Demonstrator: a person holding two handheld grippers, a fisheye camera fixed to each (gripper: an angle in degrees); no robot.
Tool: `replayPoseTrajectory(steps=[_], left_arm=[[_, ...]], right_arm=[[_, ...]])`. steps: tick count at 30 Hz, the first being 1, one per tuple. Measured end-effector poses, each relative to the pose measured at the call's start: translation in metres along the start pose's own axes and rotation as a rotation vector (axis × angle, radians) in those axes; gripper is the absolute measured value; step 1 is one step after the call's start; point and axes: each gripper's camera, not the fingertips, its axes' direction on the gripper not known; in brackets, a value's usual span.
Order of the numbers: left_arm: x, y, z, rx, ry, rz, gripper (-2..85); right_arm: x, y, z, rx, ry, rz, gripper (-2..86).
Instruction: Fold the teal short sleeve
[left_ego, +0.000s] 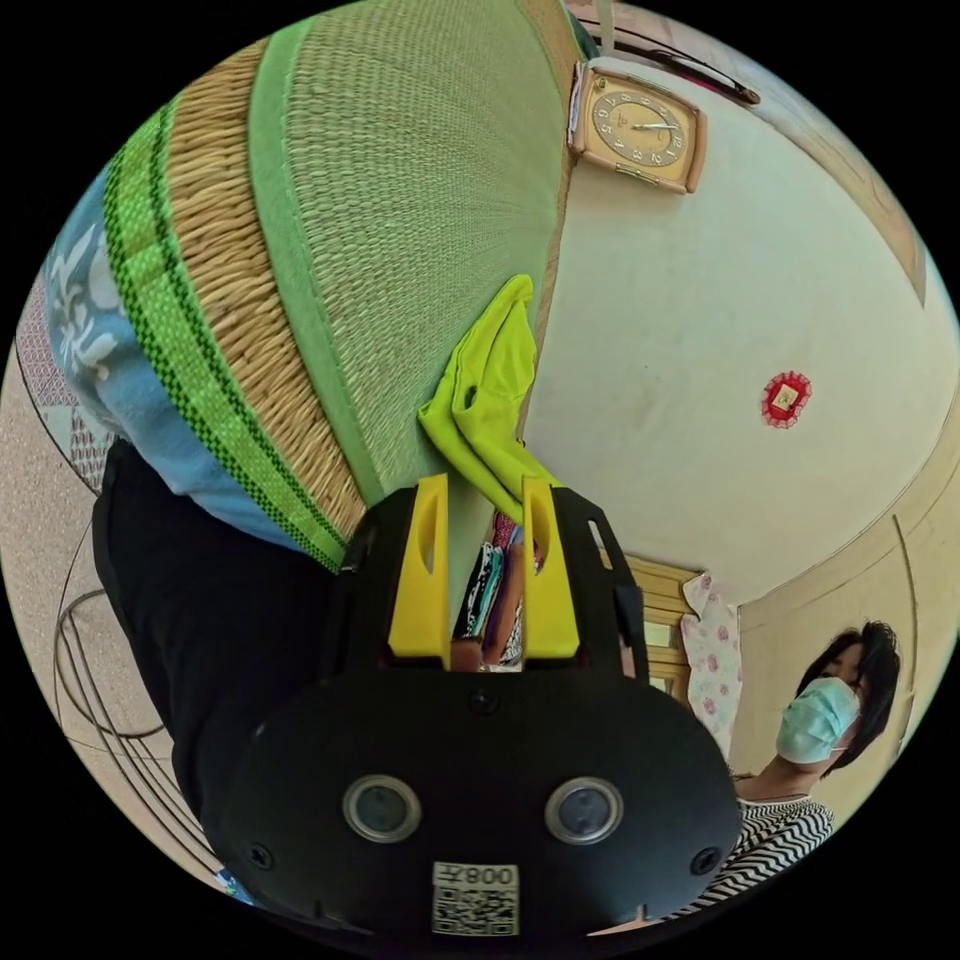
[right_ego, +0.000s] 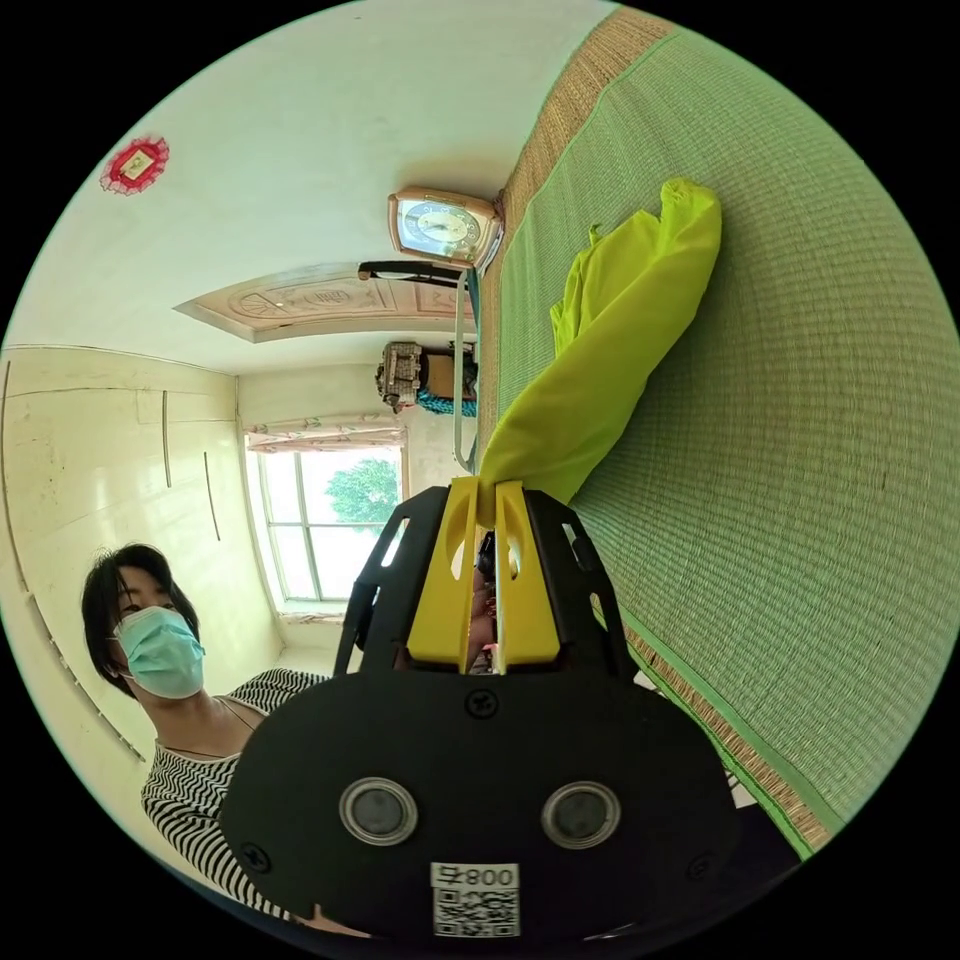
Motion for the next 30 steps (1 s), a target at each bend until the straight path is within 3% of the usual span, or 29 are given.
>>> replayPoseTrajectory(steps=[9, 17, 30], left_arm=[[0.001, -0.012, -0.014, 0.032, 0.016, -0.051, 10.8], [0.004, -0.010, -0.018, 0.044, 0.001, -0.057, 4.9], [0.030, 0.027, -0.016, -0.005, -0.026, 0.018, 1.4]], right_arm=[[0.004, 0.002, -0.001, 0.004, -0.011, 0.004, 2.4], [0.006, 0.004, -0.010, 0.008, -0.018, 0.004, 2.4], [0.034, 0.049, -0.050, 0.015, 0.048, 0.069, 2.2]])
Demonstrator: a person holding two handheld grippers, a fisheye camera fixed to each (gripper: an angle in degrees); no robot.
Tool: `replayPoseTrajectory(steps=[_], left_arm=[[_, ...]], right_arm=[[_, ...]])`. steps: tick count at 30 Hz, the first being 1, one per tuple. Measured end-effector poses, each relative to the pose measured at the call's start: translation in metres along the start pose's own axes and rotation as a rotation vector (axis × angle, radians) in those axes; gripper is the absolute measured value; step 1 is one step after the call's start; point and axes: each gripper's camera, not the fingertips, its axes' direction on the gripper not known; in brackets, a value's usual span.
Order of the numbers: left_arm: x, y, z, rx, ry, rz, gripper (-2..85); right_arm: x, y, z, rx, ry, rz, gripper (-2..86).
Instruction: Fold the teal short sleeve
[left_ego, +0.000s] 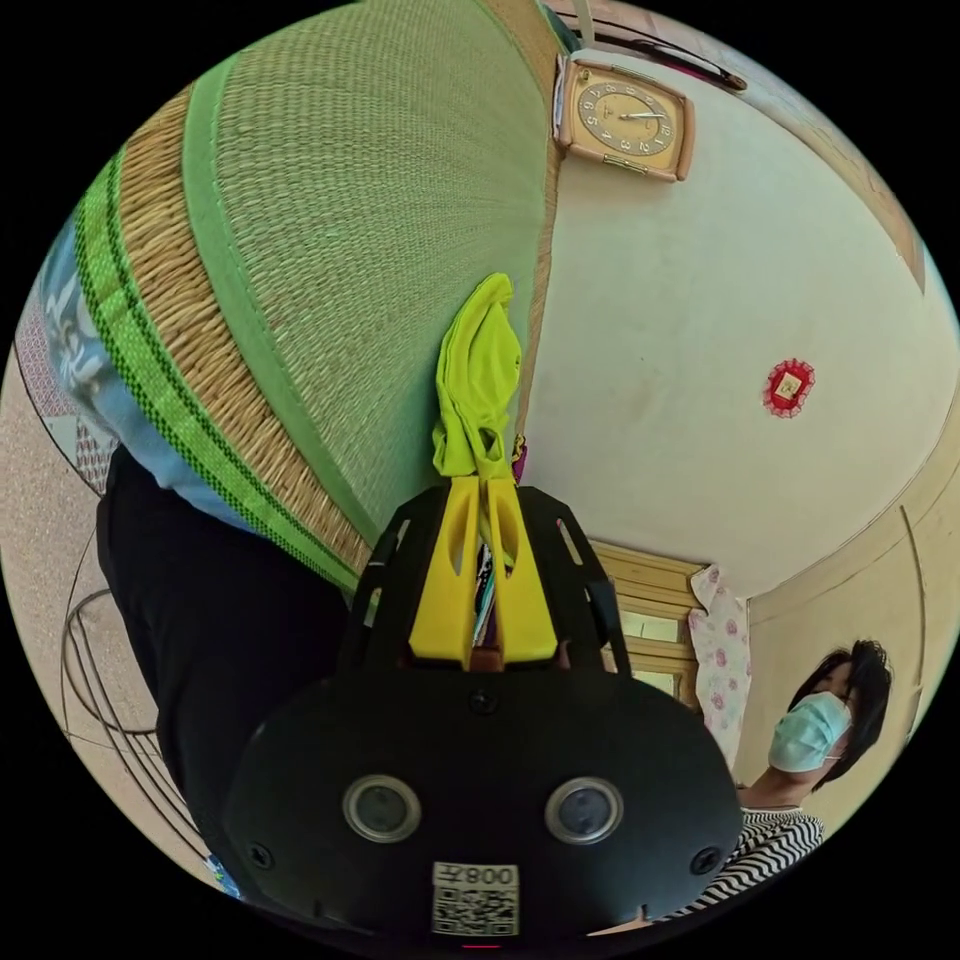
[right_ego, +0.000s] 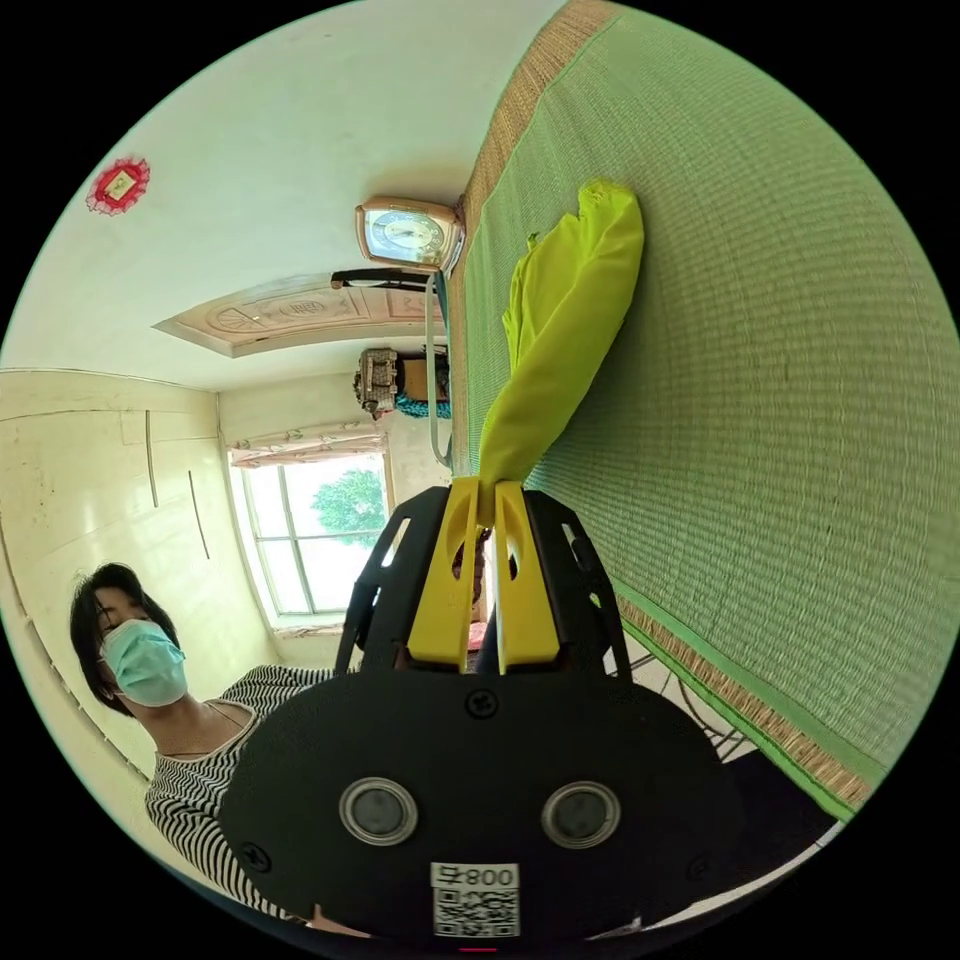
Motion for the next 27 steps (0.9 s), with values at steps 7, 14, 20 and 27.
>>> replayPoseTrajectory(steps=[7, 14, 20, 27], left_arm=[[0.008, 0.049, 0.007, -0.068, -0.037, 0.019, 1.2], [0.009, 0.105, 0.019, -0.107, -0.056, 0.015, 1.2], [0.020, 0.145, 0.039, -0.134, -0.062, 0.049, 1.3], [0.044, 0.190, 0.067, -0.167, -0.047, 0.114, 1.3]], right_arm=[[0.021, 0.056, -0.023, -0.003, 0.040, 0.041, 2.3], [0.052, 0.123, -0.041, -0.006, 0.083, 0.088, 2.4], [0.064, 0.171, -0.061, 0.016, 0.098, 0.074, 2.4], [0.065, 0.226, -0.092, 0.040, 0.102, 0.009, 2.3]])
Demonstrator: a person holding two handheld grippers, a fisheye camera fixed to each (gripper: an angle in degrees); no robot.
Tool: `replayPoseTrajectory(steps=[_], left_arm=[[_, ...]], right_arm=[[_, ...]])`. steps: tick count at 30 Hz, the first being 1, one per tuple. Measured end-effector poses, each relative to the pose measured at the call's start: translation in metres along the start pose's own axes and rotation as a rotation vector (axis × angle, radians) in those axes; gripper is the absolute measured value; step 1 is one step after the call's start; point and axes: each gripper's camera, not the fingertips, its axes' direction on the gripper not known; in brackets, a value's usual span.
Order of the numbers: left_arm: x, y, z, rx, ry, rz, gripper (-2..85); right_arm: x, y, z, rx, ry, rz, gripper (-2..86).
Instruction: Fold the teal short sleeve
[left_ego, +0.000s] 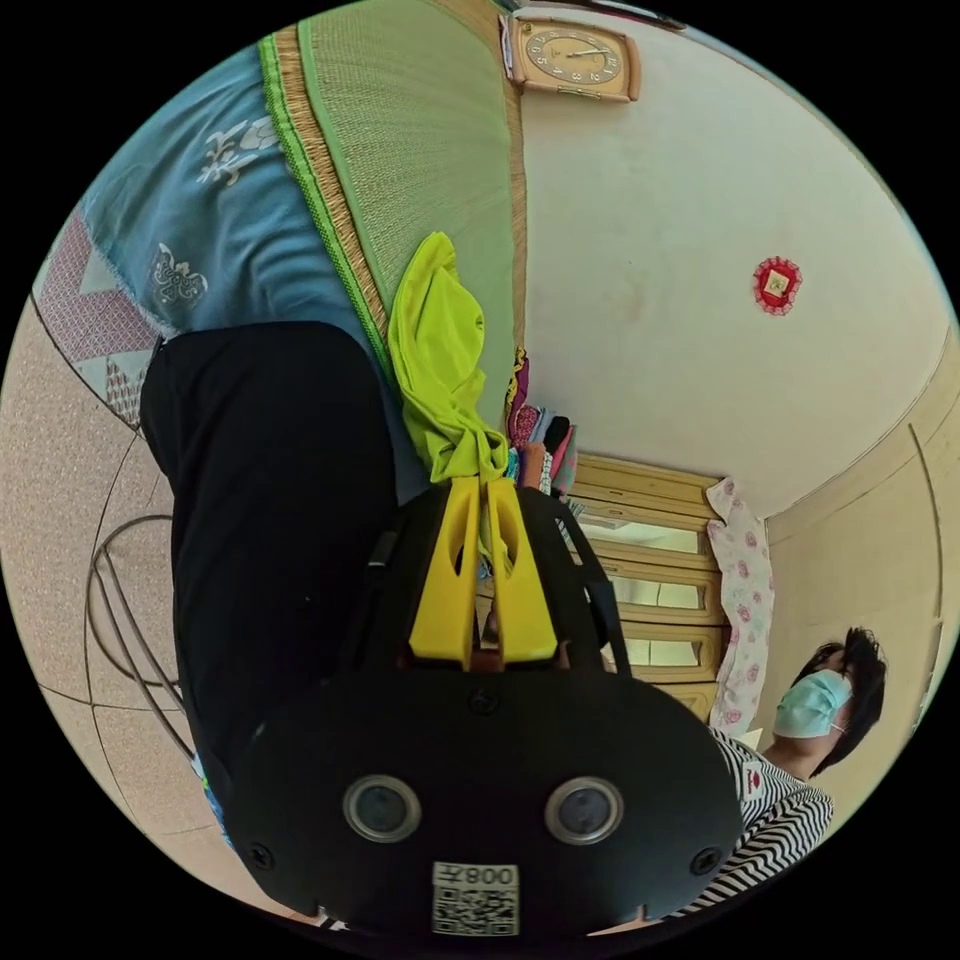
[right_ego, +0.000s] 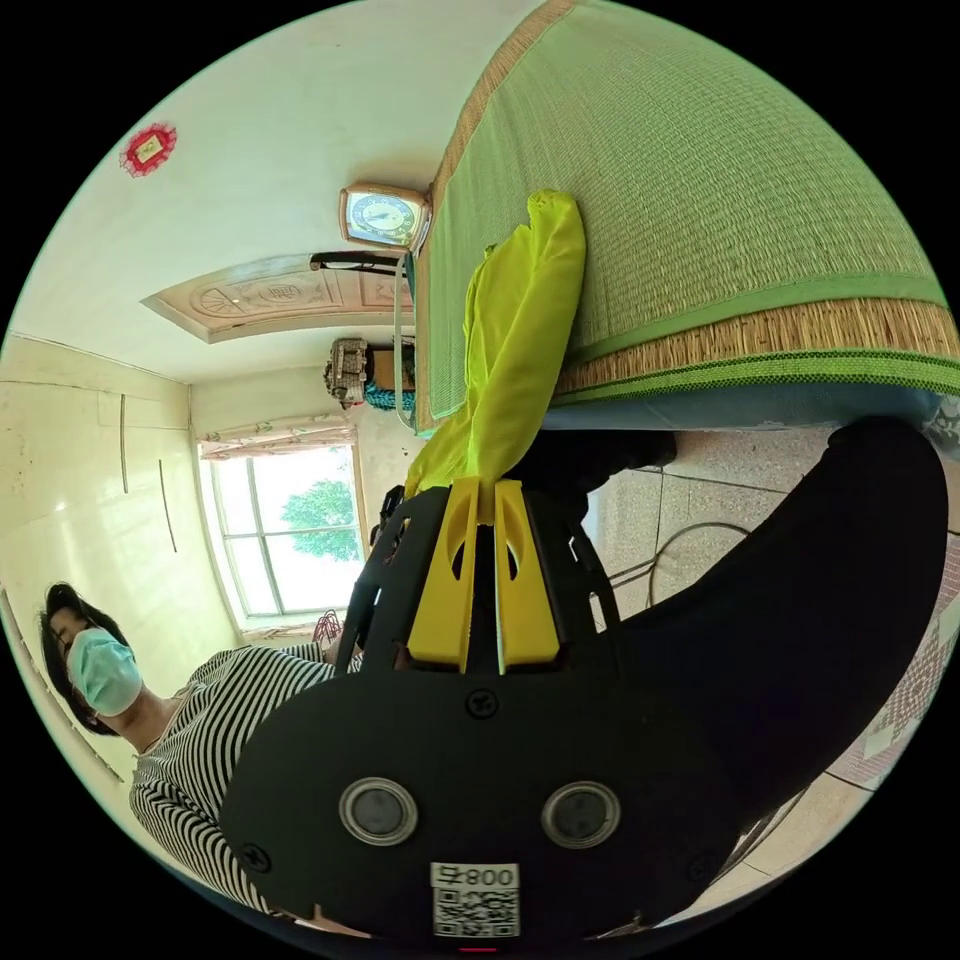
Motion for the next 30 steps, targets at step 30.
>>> replayPoseTrajectory(steps=[30], left_arm=[[0.357, -0.069, 0.499, -0.247, 0.121, 0.563, 1.0]], right_arm=[[-0.095, -0.055, -0.426, 0.444, 0.001, -0.377, 1.9]])
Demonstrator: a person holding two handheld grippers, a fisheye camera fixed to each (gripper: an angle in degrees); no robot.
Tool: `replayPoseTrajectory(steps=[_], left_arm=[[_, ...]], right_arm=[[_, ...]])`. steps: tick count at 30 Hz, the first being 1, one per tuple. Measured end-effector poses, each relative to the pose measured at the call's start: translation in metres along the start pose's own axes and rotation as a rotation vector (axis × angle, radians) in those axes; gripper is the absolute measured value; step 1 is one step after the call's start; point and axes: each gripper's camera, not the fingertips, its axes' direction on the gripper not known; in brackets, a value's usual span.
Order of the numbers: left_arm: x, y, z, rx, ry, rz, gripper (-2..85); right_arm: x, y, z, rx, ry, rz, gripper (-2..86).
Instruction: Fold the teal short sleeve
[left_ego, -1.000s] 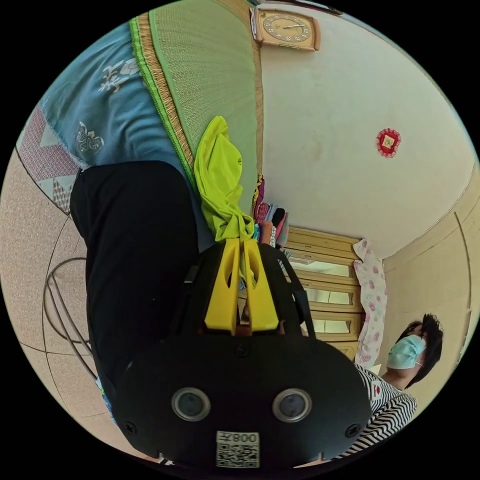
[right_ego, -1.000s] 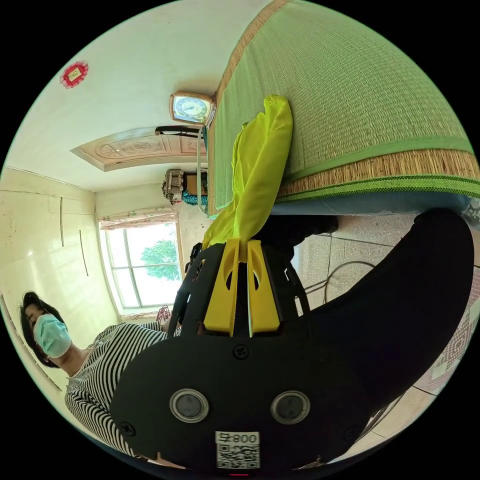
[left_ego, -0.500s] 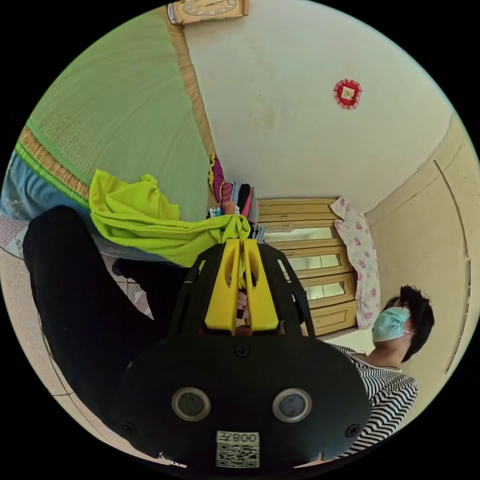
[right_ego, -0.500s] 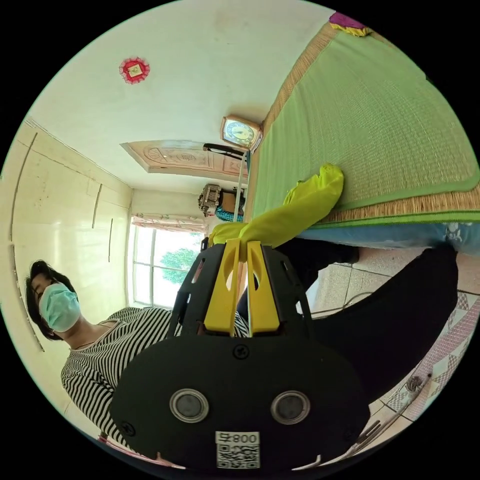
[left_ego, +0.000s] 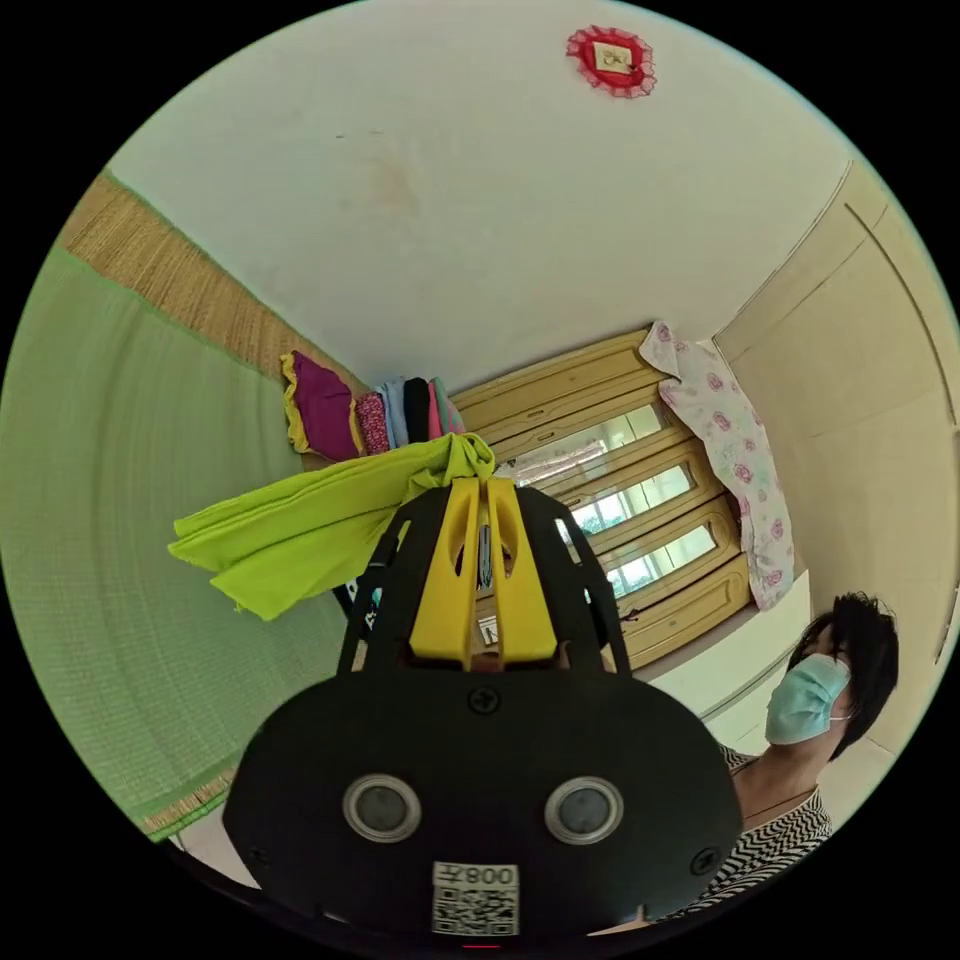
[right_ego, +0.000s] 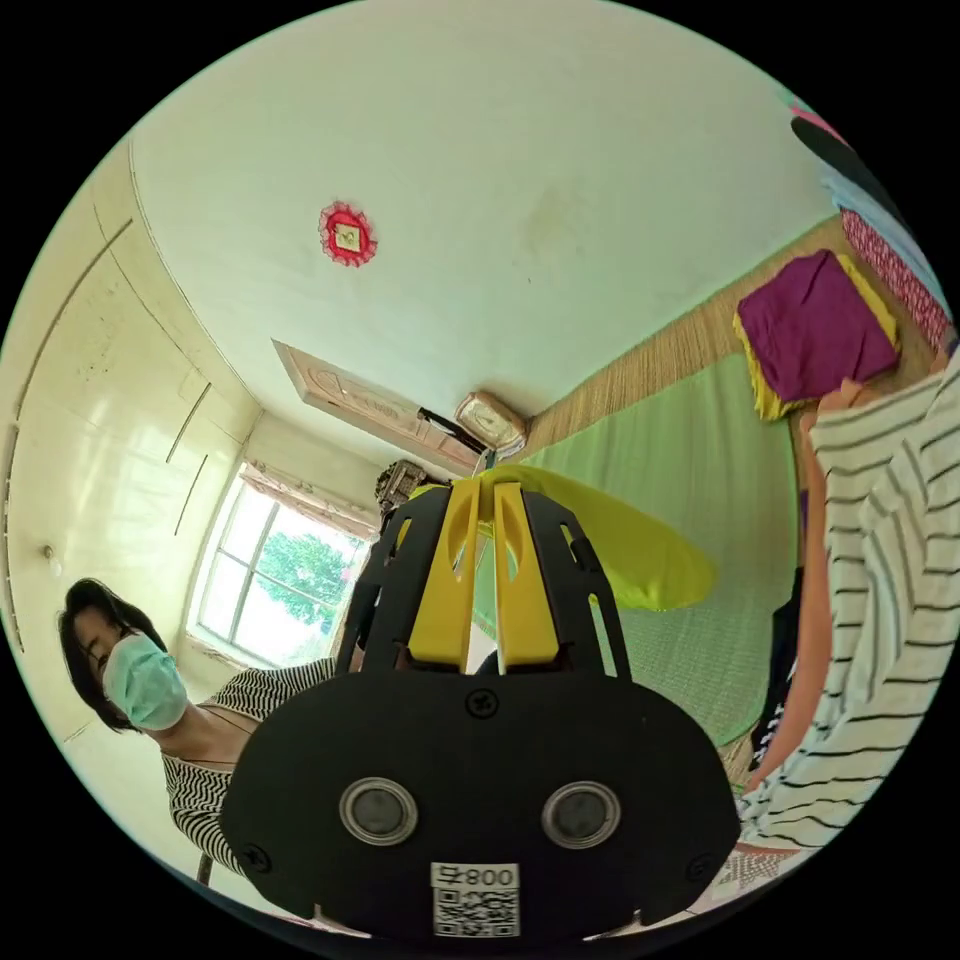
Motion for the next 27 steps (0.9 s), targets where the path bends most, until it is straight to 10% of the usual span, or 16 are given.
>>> replayPoseTrajectory(steps=[10, 17, 27], left_arm=[[0.069, -0.067, 0.296, -0.186, 0.140, 0.235, 1.2], [0.021, 0.007, 0.490, -0.548, 0.024, 0.149, 1.1], [0.019, 0.057, 0.604, -0.701, -0.045, 0.212, 1.2]], right_arm=[[-0.049, -0.035, -0.228, 0.183, 0.313, -0.127, 1.9], [0.073, 0.074, -0.330, 0.175, 0.480, 0.252, 2.0], [0.098, 0.139, -0.373, 0.114, 0.538, 0.297, 1.9]])
